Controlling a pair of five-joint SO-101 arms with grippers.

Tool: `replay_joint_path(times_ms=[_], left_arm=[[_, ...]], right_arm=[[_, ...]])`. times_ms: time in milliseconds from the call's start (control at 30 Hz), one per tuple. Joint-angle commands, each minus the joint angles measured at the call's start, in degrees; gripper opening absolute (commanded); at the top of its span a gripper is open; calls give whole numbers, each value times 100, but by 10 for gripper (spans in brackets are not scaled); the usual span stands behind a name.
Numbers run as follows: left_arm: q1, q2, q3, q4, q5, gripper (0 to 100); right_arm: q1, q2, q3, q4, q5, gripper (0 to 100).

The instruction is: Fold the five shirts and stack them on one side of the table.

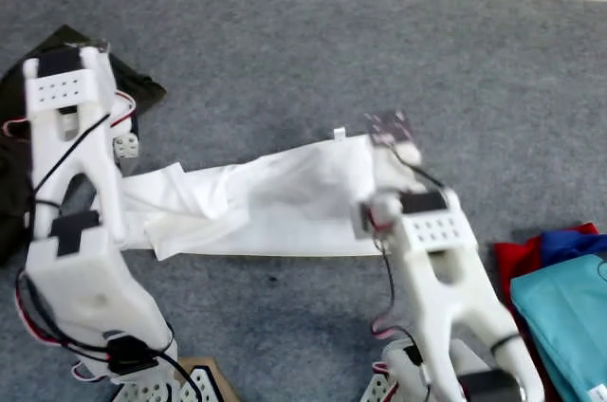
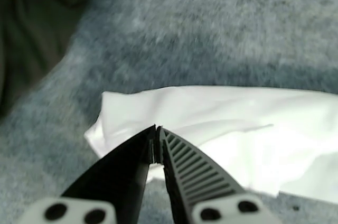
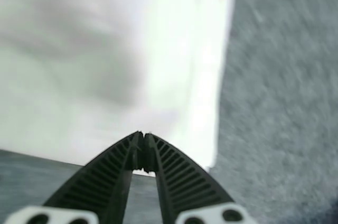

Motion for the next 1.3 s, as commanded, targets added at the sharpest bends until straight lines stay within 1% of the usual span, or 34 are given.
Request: replay_joint_path(times_ms=[0,67,100,167,267,333,367,433,500,600,667,733,867,967,1033,1133,1200,1267], left_arm=[[-154,-1235,804,79,-70,6],[-180,-1587,1402,44,-255,6],[-233,-1719,1719,-114,-316,6],[-391,-1974,2378,-624,-334,6],[-646,-2185,3134,-1477,-334,6],[-708,-2264,3486,-1811,-334,6],[-716,-2281,3609,-1934,-316,6],[-716,-2290,3785,-2119,-53,6],[-778,-2290,3864,-2242,53,6],[-892,-2299,3855,-2277,70,6],[-892,-2299,3855,-2277,70,6],[-866,-2299,3820,-2277,70,6],[-857,-2308,3371,-2189,88,6],[-716,-2308,2835,-1653,88,6],[-541,-2308,2501,-1284,88,6],[-145,-2308,2149,-870,88,6],[163,-2308,2132,-765,88,6],[426,-2299,2299,-774,88,8]], right_arm=[[-743,611,-1930,514,-404,20],[-1147,1051,-2466,497,-536,20],[-1314,1270,-2659,453,-615,20],[-1587,1701,-2967,268,-809,20],[-1807,2343,-3248,-145,-1020,20],[-1956,2756,-3371,-558,-1178,20],[-2053,2967,-3415,-822,-1231,20],[-2273,3389,-3530,-1305,-1266,20],[-2466,3732,-3758,-1613,-1266,20],[-2668,4013,-4163,-1640,-1266,20],[-2677,3987,-4242,-1560,-1257,20],[-2484,3873,-4189,-1191,-1240,20],[-1684,3407,-4154,-409,-1240,20],[-1068,2949,-3767,75,-1240,20],[-629,2554,-3160,31,-1240,20],[-66,1613,-2167,-356,-1231,20],[207,796,-1437,-523,-1213,20],[356,-57,-637,-655,-932,22]])
